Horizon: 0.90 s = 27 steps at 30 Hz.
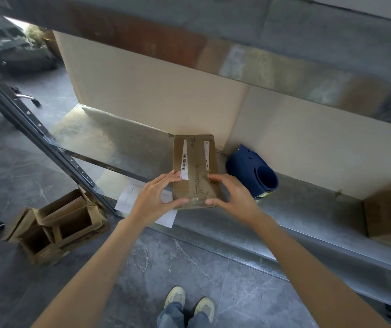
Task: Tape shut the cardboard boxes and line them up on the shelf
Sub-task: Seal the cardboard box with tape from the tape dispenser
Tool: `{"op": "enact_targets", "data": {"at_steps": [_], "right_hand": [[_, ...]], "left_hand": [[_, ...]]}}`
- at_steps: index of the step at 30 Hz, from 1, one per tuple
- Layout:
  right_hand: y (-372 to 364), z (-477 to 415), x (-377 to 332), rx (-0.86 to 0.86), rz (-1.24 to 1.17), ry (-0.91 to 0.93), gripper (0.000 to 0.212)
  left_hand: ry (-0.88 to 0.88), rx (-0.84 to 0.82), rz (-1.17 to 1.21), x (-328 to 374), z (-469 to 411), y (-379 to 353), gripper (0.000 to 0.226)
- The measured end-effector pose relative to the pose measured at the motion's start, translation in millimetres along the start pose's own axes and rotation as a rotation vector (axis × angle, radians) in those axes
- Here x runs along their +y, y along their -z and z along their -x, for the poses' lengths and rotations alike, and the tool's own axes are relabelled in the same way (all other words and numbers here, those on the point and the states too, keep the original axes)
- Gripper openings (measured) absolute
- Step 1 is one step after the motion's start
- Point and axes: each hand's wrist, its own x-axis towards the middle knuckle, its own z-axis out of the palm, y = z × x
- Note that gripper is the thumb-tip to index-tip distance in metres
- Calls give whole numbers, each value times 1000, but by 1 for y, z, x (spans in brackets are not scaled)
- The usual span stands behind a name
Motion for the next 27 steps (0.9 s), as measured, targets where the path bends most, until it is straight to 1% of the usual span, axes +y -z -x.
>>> {"op": "enact_targets", "data": {"at_steps": [1, 3, 5, 8, 12, 15, 18, 27], "right_hand": [[0, 1, 1, -26, 27, 15, 73], [-1, 0, 4, -16, 95, 62, 71], [-4, -1, 5, 36, 107, 94, 62], [-8, 1, 3, 60, 99, 103, 57], [-4, 0, 1, 39, 98, 87, 62], [-7, 0, -4, 59, 70, 59, 69], [-12, 0, -7, 120, 119, 54, 64], [-16, -3, -13, 168, 140, 29, 63]], "left_hand": [[-16, -25, -48, -1, 0, 2, 67], [-34, -36, -118, -4, -1, 2, 74], [-46, -6, -131, -5, 0, 0, 73], [-61, 17, -144, -5, 1, -5, 71], [-77, 8, -175, -3, 2, -6, 69], [-72, 38, -190, 3, 3, -11, 73], [-71, 106, -231, 9, 4, -16, 70], [-48, 198, -291, 25, 3, -20, 71]]}}
